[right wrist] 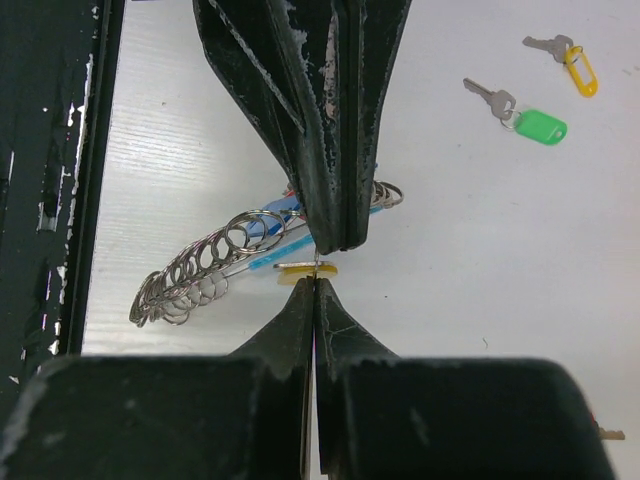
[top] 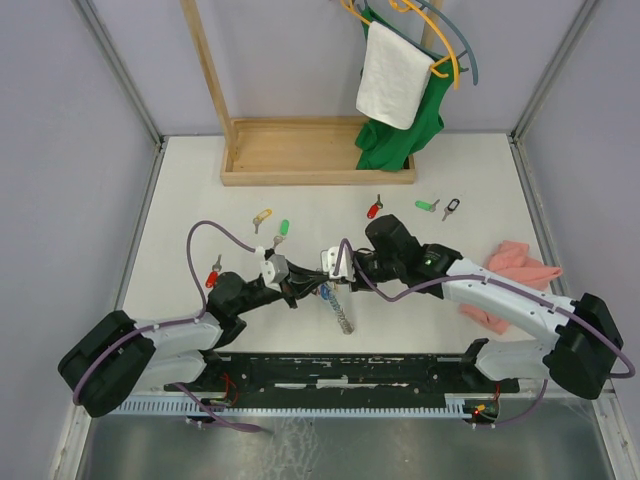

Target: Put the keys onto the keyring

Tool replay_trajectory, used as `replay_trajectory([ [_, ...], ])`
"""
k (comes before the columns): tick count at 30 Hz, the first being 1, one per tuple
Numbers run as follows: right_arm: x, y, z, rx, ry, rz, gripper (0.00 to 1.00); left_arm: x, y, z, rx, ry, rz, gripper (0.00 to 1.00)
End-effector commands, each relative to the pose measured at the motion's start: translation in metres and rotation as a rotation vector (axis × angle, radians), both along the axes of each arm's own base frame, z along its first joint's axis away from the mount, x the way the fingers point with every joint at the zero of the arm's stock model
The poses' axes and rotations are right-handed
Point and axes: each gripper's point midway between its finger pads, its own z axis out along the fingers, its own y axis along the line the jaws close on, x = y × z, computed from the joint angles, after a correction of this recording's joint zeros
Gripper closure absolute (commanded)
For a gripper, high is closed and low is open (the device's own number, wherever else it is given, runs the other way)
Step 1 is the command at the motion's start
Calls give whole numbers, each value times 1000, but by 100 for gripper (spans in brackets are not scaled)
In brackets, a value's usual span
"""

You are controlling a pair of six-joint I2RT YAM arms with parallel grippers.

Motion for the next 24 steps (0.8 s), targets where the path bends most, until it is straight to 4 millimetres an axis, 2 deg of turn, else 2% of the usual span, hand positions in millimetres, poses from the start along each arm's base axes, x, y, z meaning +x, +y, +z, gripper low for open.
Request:
replay_trajectory([
  [1, 5, 8, 26, 90, -64, 12, 99, -3, 2, 28, -84, -62, 2, 97],
  [6, 7, 7, 34, 68, -93, 38, 99, -2, 2, 26, -75, -59, 5, 97],
  [13, 10, 12, 33, 58, -91, 48, 99, -4, -4, 29, -65, -51, -31, 97],
  [18, 18, 2, 46, 21, -166, 30, 99, 0, 4, 24, -40, -38, 23, 83],
  [24, 15, -2, 55, -34, -204, 82, 99, 2, 7, 13, 15, -21, 42, 68],
])
